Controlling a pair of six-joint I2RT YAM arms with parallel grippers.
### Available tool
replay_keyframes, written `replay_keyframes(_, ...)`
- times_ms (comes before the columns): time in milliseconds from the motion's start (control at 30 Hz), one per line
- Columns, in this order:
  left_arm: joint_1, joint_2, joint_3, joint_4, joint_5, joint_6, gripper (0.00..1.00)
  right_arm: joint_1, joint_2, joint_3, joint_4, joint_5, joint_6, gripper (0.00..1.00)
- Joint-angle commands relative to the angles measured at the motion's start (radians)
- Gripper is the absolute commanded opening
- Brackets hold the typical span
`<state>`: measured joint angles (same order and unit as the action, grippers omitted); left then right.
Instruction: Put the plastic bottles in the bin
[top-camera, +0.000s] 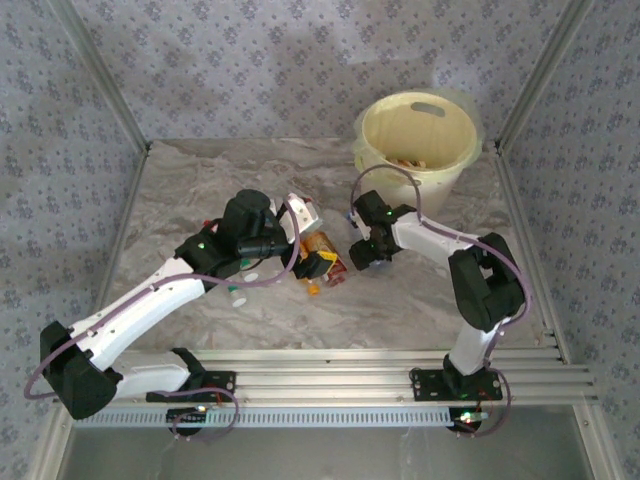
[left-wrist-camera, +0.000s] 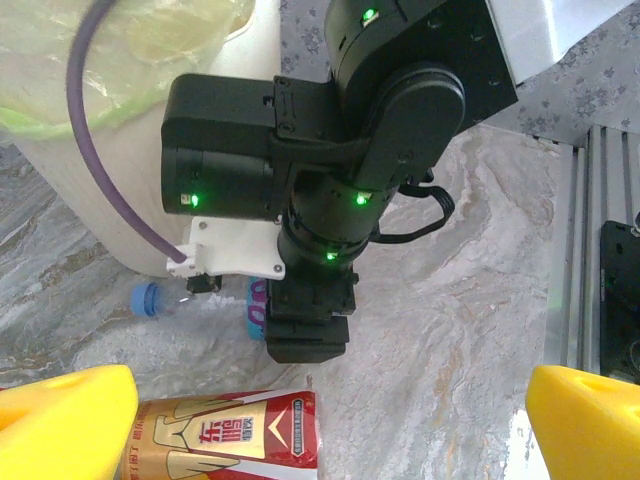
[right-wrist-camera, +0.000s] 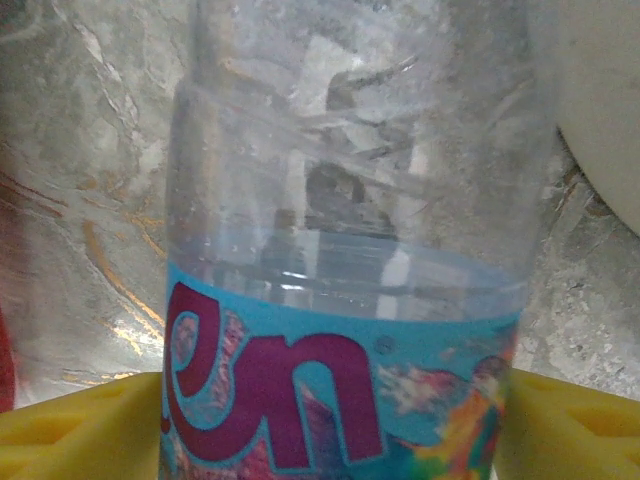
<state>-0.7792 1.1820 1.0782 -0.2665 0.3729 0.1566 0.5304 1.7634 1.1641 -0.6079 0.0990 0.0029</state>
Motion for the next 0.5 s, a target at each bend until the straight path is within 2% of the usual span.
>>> replay_keyframes(0,-0.005,-0.012,0.000,-0.004,-0.003,0.017,0.99,0.009,0.024,0.006,-0.006,0.046,0.012,0.78)
replay_keyframes(200,-0.005,-0.016,0.001,-0.003,-0.003,0.017,1.00,0.022,-0.021,0.000,-0.017,0.062,0.021,0.67)
replay_keyframes(467,-0.006,-0.040,-0.019,0.041,-0.011,-0.014,1.00,0.067,-0.195,0.006,-0.049,0.079,0.018,0.66)
